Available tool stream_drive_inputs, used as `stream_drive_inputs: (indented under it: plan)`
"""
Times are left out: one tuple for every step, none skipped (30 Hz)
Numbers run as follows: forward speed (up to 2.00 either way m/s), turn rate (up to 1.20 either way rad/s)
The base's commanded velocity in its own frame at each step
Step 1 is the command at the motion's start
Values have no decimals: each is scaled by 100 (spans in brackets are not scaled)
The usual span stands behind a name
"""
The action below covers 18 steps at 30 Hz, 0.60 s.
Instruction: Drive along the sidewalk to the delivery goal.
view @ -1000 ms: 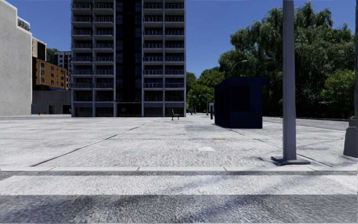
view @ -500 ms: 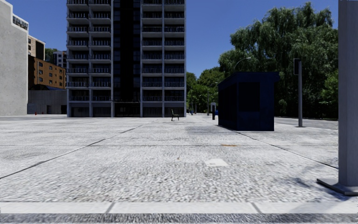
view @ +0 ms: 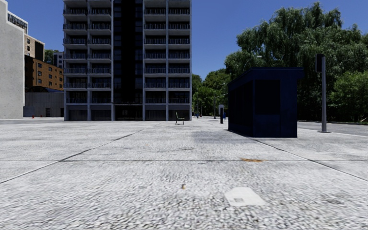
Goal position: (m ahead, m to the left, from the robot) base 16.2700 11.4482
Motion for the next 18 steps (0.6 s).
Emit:
stream_drive_inputs:
  plan:
    - [200,0]
    - [200,0]
    - [200,0]
    - [200,0]
    - [200,0]
    - [200,0]
    - [200,0]
    - [200,0]
    - [200,0]
    - [200,0]
    - [200,0]
    - [200,0]
    - [200,0]
    - [200,0]
    - [200,0]
    - [200,0]
    - [200,0]
    - [200,0]
